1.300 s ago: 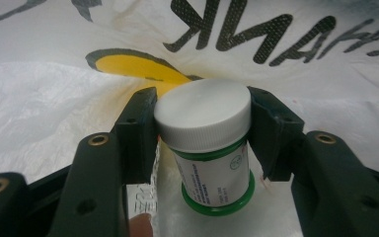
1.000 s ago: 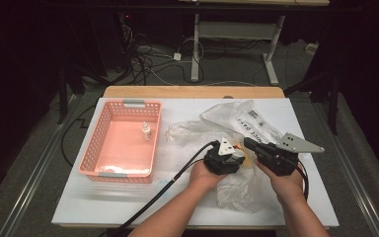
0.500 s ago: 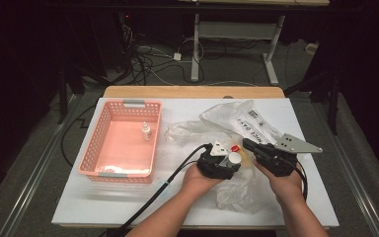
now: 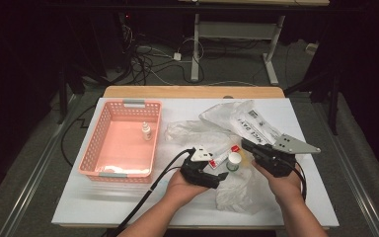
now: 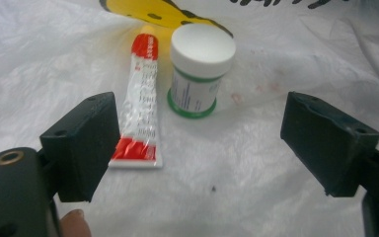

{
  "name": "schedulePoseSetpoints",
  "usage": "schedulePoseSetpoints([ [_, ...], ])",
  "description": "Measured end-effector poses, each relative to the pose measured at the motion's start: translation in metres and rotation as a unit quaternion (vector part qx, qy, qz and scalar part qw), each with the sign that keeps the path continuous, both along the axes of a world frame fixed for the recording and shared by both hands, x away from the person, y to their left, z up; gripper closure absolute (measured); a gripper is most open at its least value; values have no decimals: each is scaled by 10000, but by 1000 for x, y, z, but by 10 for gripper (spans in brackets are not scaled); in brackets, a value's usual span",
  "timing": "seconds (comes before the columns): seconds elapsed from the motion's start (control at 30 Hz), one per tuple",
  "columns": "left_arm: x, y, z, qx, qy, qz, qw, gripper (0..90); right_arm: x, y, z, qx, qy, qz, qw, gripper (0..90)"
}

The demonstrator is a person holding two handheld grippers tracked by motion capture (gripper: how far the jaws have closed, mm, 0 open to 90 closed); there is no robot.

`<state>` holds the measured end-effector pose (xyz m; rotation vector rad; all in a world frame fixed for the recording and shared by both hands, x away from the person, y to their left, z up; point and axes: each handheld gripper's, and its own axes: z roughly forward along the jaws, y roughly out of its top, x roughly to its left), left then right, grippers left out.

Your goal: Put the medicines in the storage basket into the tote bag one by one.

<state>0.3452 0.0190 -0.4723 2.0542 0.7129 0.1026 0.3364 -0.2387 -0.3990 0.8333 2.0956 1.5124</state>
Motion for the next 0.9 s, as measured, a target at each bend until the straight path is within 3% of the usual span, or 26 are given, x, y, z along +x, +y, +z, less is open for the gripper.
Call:
schedulePoseSetpoints([
  [0.2, -7, 17, 1, -59, 171, 114, 9998, 3, 0, 0, 0, -27, -7, 1, 10000, 900],
  [0.37, -17, 29, 5, -11, 202, 112, 9997, 0, -1, 0, 0, -27, 3, -8, 10000, 900],
  [0.43, -19, 34, 7, 28, 108, 148, 9998, 0, -1, 0, 0, -14, 11, -18, 10000, 900],
  [0.53, -18, 41, 4, -3, 267, 271, 9993, 0, -1, 1, 0, -30, 13, 5, 10000, 900],
  [0.73, -24, 44, 12, 87, 241, 218, 9994, 0, -2, 0, 0, -25, 3, 0, 10000, 900],
  [0.9, -25, 54, 23, -61, 226, 385, 9990, 0, 0, 0, -2, -28, 28, 6, 10000, 900],
])
